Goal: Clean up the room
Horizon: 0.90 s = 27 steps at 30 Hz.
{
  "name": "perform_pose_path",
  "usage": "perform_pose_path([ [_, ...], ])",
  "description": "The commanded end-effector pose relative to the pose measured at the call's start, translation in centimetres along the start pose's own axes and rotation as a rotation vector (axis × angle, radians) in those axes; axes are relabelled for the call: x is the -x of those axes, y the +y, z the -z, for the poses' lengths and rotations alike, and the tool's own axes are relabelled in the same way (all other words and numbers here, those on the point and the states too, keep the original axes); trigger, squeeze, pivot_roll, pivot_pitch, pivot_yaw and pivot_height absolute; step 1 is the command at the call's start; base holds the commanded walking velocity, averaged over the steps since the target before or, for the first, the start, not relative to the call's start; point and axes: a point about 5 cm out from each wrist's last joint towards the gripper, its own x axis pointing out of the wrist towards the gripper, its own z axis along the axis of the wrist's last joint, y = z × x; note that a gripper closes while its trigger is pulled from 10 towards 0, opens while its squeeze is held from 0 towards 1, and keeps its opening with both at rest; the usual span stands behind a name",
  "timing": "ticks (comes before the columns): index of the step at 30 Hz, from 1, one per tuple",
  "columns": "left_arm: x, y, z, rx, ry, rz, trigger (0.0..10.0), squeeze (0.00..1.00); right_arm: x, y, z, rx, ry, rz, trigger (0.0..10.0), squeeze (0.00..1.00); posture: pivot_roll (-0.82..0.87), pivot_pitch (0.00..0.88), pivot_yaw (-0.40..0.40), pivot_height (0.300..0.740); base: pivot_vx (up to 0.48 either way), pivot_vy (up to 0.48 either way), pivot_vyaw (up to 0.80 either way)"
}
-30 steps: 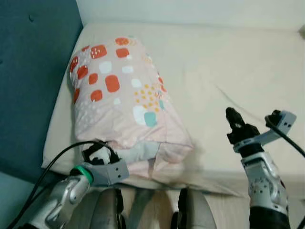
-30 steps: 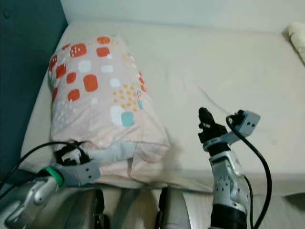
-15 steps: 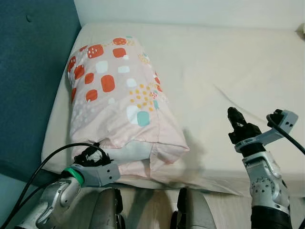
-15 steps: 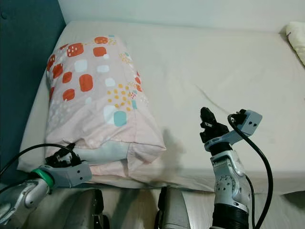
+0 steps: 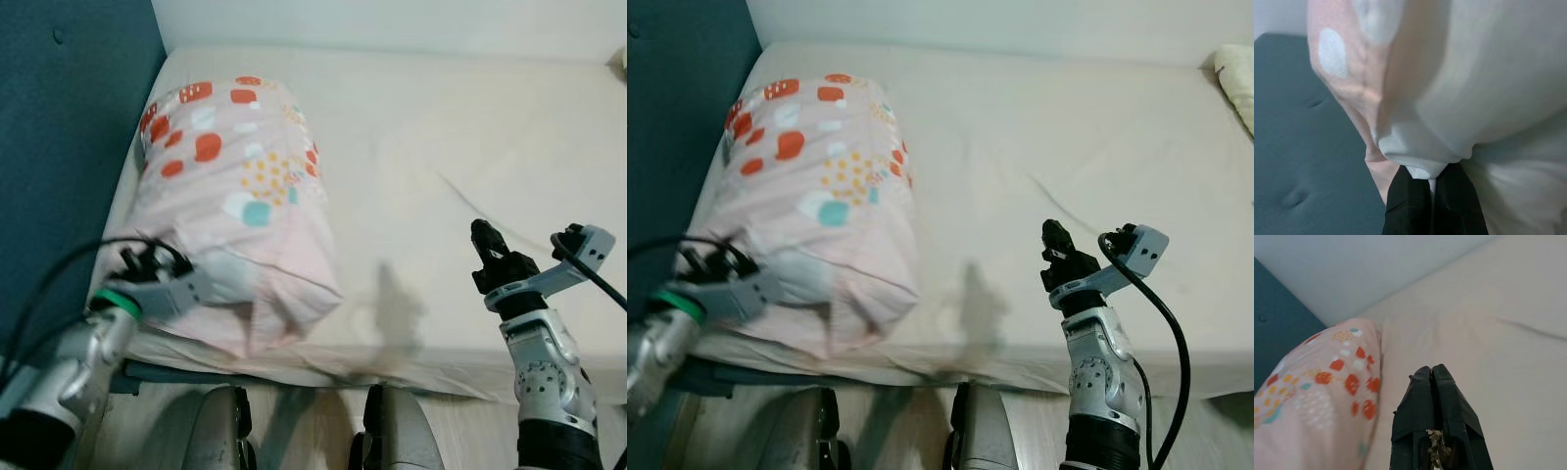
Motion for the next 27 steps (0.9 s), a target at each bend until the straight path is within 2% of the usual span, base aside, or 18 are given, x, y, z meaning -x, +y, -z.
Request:
perform_pose_path([
  [1, -0.1, 0.6, 0.9, -0.013, 0.043, -0.039, 0.0, 0.0, 0.2, -0.5, 0.2, -0.002, 0.002, 0.022, 10.0, 0.0, 0.13, 0.17, -0.001, 0.615, 0.0, 0.0, 0.0],
  [4, 0.1, 1.7, 2.3, -0.054, 0.079, -0.035, 0.0, 0.0, 0.2, -0.5, 0.2, -0.002, -0.001, 0.026, 10.0, 0.0, 0.13, 0.165, 0.004, 0.615, 0.0, 0.0, 0.0],
  [6, 0.4, 1.5, 2.8, -0.066, 0.09, -0.017, 0.0, 0.0, 0.2, -0.6, 0.1, -0.001, -0.002, 0.028, 10.0, 0.0, 0.13, 0.165, 0.004, 0.615, 0.0, 0.0, 0.0],
  [7, 1.3, 0.4, 3.4, -0.081, 0.097, 0.07, 0.0, 0.0, 0.2, -0.7, 0.2, -0.001, -0.001, 0.03, 10.0, 0.0, 0.13, 0.166, 0.006, 0.615, 0.0, 0.0, 0.0],
  [8, 1.3, 0.4, 3.4, -0.081, 0.097, 0.07, 0.0, 0.0, 0.2, -0.7, 0.2, -0.001, -0.001, 0.03, 10.0, 0.0, 0.13, 0.166, 0.006, 0.615, 0.0, 0.0, 0.0],
  [9, 1.9, -0.5, 3.7, -0.089, 0.101, 0.134, 0.0, 0.0, 0.2, -0.7, 0.2, 0.0, -0.001, 0.032, 10.0, 0.0, 0.13, 0.166, 0.006, 0.615, 0.0, 0.0, 0.0],
  [10, 3.0, -2.0, 4.1, -0.108, 0.106, 0.25, 0.0, 0.0, 0.2, -0.8, 0.2, 0.0, 0.0, 0.034, 10.0, 0.0, 0.13, 0.166, 0.006, 0.615, 0.0, 0.0, 0.0],
  [11, 3.0, -2.0, 4.1, -0.108, 0.106, 0.25, 0.0, 0.0, 0.2, -0.8, 0.2, 0.0, 0.0, 0.034, 10.0, 0.0, 0.13, 0.166, 0.006, 0.615, 0.0, 0.0, 0.0],
  [13, 5.5, -5.0, 4.3, -0.122, 0.085, 0.425, 0.0, 0.0, 0.2, -0.8, 0.2, -0.001, 0.002, 0.036, 10.0, 0.0, 0.14, 0.167, 0.005, 0.615, 0.0, 0.0, 0.0],
  [14, 5.5, -5.0, 4.3, -0.122, 0.085, 0.425, 0.0, 0.0, 0.2, -0.8, 0.2, -0.001, 0.002, 0.036, 10.0, 0.0, 0.14, 0.167, 0.005, 0.615, 0.0, 0.0, 0.0],
  [16, 7.1, -7.3, 3.9, -0.133, 0.06, 0.525, 0.0, 0.0, 0.1, -0.8, 0.3, 0.0, 0.004, 0.034, 10.0, 0.0, 0.14, 0.166, 0.0, 0.615, 0.0, 0.0, 0.0],
  [17, 7.1, -7.3, 3.9, -0.133, 0.06, 0.525, 0.0, 0.0, 0.1, -0.8, 0.3, 0.0, 0.004, 0.034, 10.0, 0.0, 0.14, 0.166, 0.0, 0.615, 0.0, 0.0, 0.0],
  [18, 6.9, -8.1, 3.3, -0.124, 0.059, 0.503, 10.0, 0.0, -0.1, -0.7, 0.3, -0.001, 0.004, 0.032, 10.0, 0.0, 0.14, 0.166, 0.0, 0.615, 0.0, 0.0, 0.0],
  [22, 5.6, -7.9, 2.1, -0.09, 0.05, 0.386, 10.0, 0.0, -0.2, -0.7, 0.3, 0.0, 0.003, 0.028, 10.0, 0.0, 0.14, 0.161, -0.006, 0.615, 0.0, 0.0, 0.0],
  [23, 5.4, -7.7, 1.8, -0.081, 0.041, 0.358, 10.0, 0.48, -0.2, -0.7, 0.2, 0.001, 0.002, 0.027, 10.0, 0.0, 0.14, 0.161, -0.006, 0.615, 0.0, 0.0, 0.0],
  [24, 5.3, -7.5, 1.7, -0.077, 0.035, 0.346, 10.0, 0.48, -0.3, -0.7, 0.2, 0.002, 0.001, 0.027, 10.0, 0.0, 0.14, 0.161, -0.006, 0.615, 0.0, 0.0, 0.0],
  [25, 5.2, -7.0, 1.6, -0.058, 0.025, 0.311, 10.0, 1.0, -0.2, -0.8, 0.1, 0.003, 0.0, 0.028, 10.0, 0.0, 0.14, 0.161, -0.006, 0.615, 0.0, 0.0, 0.0],
  [27, 5.1, -6.4, 1.6, -0.029, 0.022, 0.259, 10.0, 1.0, -0.2, -0.9, 0.1, 0.004, 0.0, 0.03, 10.0, 0.0, 0.14, 0.161, -0.006, 0.615, 0.0, 0.0, 0.0],
])
